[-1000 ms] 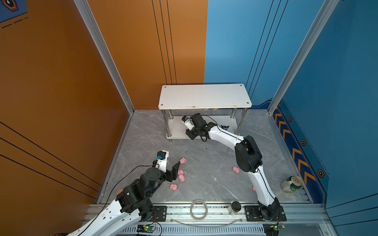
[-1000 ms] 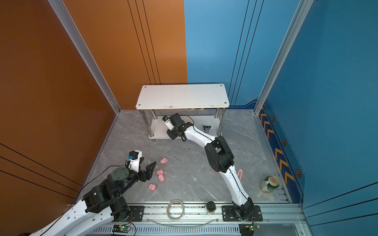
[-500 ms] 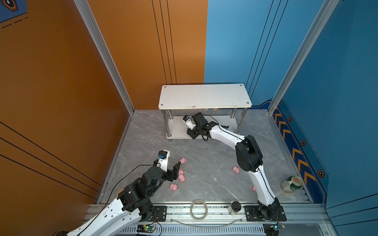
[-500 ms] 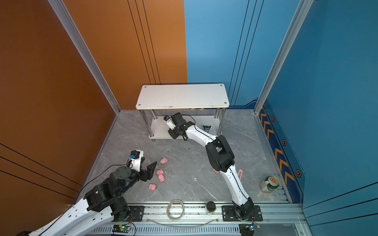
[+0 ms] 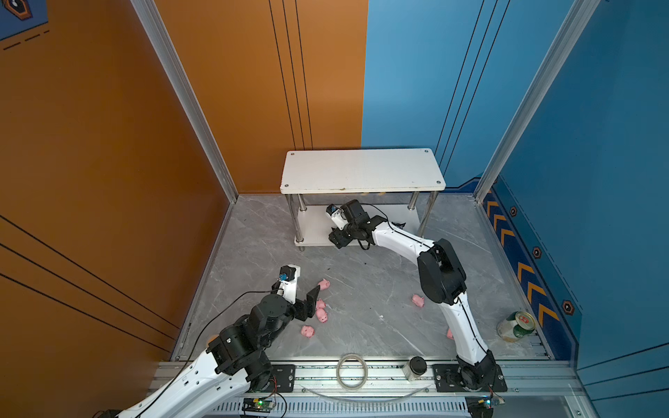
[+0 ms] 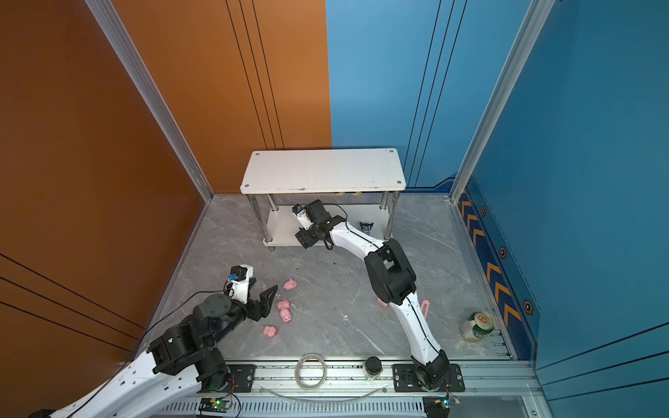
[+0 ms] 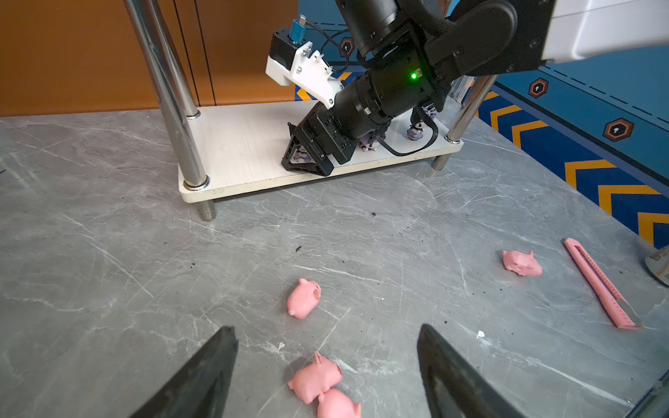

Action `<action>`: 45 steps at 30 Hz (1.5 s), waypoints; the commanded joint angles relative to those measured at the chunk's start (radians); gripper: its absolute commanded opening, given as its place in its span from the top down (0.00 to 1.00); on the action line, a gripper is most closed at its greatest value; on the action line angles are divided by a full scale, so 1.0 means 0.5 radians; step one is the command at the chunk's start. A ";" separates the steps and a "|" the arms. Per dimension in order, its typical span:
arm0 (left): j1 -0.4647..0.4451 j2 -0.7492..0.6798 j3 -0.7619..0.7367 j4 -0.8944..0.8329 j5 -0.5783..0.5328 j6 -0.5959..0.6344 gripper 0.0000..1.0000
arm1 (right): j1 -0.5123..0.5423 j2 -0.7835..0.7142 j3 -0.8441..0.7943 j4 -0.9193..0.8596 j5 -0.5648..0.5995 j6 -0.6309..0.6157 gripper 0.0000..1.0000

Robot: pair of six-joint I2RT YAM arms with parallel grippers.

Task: Place and organize the plastic toys onto the shelf
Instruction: 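Set the Kuromi on the lower shelf and open the right gripper, then withdraw the right gripper from the shelf and move it over the pink pigs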

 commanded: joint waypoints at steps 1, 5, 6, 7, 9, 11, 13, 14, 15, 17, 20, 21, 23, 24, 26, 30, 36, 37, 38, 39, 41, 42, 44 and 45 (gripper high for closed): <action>0.003 -0.003 0.056 0.009 0.015 -0.005 0.20 | -0.014 -0.208 -0.149 0.109 -0.014 0.122 0.16; 0.002 -0.021 0.041 0.011 0.021 0.001 0.20 | -0.016 -0.363 -0.354 0.223 -0.080 0.202 0.15; 0.004 -0.027 0.039 0.012 0.027 0.004 0.20 | -0.016 -0.391 -0.379 0.226 -0.104 0.214 0.15; 0.005 -0.036 0.034 0.014 0.031 0.005 0.20 | -0.013 -0.398 -0.412 0.233 -0.128 0.227 0.15; 0.005 -0.058 0.025 0.014 0.033 0.008 0.20 | -0.010 -0.504 -0.479 0.256 -0.159 0.248 0.15; 0.003 -0.083 0.014 0.014 0.038 0.010 0.20 | -0.009 -0.560 -0.534 0.268 -0.177 0.268 0.15; 0.006 -0.108 0.003 0.013 0.042 0.010 0.20 | -0.003 -0.601 -0.574 0.269 -0.189 0.280 0.15; 0.005 -0.118 0.000 0.013 0.043 0.010 0.20 | 0.004 -0.621 -0.593 0.269 -0.185 0.284 0.15; 0.006 -0.130 -0.002 0.014 0.045 0.011 0.20 | 0.007 -0.638 -0.610 0.269 -0.182 0.287 0.16; 0.003 -0.148 -0.011 0.011 0.054 0.008 0.20 | 0.018 -0.669 -0.643 0.265 -0.175 0.296 0.18; 0.003 -0.168 -0.019 0.008 0.055 0.007 0.20 | 0.030 -0.697 -0.666 0.230 -0.213 0.325 0.30; 0.004 -0.171 -0.018 0.006 0.052 0.005 0.20 | 0.035 -0.704 -0.677 0.221 -0.229 0.337 0.34; 0.005 -0.165 -0.016 0.006 0.045 0.007 0.20 | 0.053 -0.733 -0.718 0.208 -0.240 0.366 0.46; 0.005 -0.155 -0.013 0.006 0.042 0.007 0.20 | 0.065 -0.752 -0.743 0.204 -0.239 0.377 0.54; 0.008 -0.121 -0.007 0.009 0.032 0.016 0.21 | 0.136 -0.818 -0.829 0.207 -0.212 0.391 0.72; 0.008 -0.057 -0.007 0.060 0.012 0.035 0.22 | 0.283 -0.982 -1.025 0.181 -0.088 0.414 0.92; 0.023 -0.098 -0.107 0.081 -0.141 0.020 0.44 | 0.519 -1.130 -1.281 0.084 -0.052 0.579 0.97; 0.032 -0.109 -0.135 0.073 -0.175 -0.005 0.45 | 0.569 -1.128 -1.302 0.065 -0.076 0.583 0.97; 0.039 -0.117 -0.157 0.068 -0.194 -0.026 0.46 | 0.610 -1.119 -1.303 0.038 -0.100 0.593 0.96; 0.054 -0.127 -0.183 0.068 -0.203 -0.050 0.47 | 0.650 -1.097 -1.302 0.005 -0.127 0.591 0.96; 0.086 -0.133 -0.228 0.070 -0.207 -0.098 0.46 | 0.704 -1.055 -1.307 -0.020 -0.120 0.603 0.96; 0.112 -0.128 -0.253 0.077 -0.201 -0.121 0.45 | 0.720 -1.025 -1.313 -0.025 -0.122 0.612 0.96; 0.169 -0.110 -0.291 0.102 -0.152 -0.149 0.40 | 0.721 -0.968 -1.323 -0.022 -0.112 0.639 0.95; 0.207 -0.088 -0.311 0.121 -0.101 -0.160 0.38 | 0.713 -0.942 -1.323 -0.022 -0.097 0.644 0.94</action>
